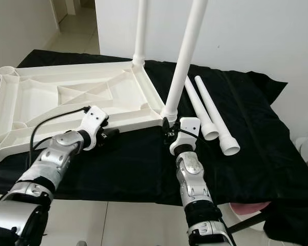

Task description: Building children table

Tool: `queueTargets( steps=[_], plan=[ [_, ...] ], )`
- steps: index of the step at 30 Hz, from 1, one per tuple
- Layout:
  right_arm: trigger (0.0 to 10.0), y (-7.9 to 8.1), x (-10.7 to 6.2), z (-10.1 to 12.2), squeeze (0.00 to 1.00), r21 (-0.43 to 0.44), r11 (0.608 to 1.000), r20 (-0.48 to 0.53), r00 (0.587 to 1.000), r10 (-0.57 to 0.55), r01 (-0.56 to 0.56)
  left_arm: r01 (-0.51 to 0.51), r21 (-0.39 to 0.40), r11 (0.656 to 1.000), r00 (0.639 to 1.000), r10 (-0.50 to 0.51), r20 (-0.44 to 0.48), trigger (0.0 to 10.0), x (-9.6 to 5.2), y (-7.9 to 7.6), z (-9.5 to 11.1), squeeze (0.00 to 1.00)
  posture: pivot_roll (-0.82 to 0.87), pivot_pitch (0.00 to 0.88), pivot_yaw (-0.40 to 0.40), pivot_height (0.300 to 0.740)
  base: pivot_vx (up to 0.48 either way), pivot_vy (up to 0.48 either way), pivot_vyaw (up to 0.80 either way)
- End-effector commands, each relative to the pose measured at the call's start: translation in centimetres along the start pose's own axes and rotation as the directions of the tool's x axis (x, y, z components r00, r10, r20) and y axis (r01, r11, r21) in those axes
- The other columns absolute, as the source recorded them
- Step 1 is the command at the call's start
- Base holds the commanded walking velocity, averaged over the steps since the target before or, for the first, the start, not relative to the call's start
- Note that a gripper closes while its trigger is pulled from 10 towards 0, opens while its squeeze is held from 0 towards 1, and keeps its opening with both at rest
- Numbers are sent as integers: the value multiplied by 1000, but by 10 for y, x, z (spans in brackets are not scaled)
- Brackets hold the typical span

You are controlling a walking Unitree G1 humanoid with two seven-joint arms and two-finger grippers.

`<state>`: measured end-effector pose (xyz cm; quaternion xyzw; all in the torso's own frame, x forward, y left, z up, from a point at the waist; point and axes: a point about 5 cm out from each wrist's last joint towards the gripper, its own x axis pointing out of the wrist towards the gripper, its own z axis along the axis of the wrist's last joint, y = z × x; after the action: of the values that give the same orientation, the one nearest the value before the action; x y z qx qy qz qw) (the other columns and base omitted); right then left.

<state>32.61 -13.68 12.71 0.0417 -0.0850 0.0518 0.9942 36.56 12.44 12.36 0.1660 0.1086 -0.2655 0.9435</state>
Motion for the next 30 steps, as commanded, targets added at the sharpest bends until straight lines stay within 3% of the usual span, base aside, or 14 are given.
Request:
queueTargets(
  steps=[1,15,18,26,30],
  plan=[
    [10000,-3,0,-1,0,-2,1000,-15,1000,-14,14,-295,-21,955,954,293,-64,0,-3,8,-16,0,35,4,-80,740,0,0,0],
    [10000,-4,1,0,0,-7,1000,-11,1000,-15,15,-265,-48,963,964,265,-8,0,5,-10,-1,0,29,9,-82,740,0,0,0],
    [10000,-3,2,2,0,-12,1000,-1,1000,-24,24,-257,-83,963,965,260,36,0,13,-26,14,0,27,12,-78,740,0,0,0],
    [10000,-5,3,5,0,-15,998,13,998,-61,61,-244,-156,957,961,260,92,0,21,-52,33,0,22,16,-66,740,0,0,0],
    [10000,-4,5,6,0,-9,997,20,997,-77,77,-270,-212,939,949,296,104,0,23,-58,42,0,19,18,-59,740,0,0,0]
  ],
)
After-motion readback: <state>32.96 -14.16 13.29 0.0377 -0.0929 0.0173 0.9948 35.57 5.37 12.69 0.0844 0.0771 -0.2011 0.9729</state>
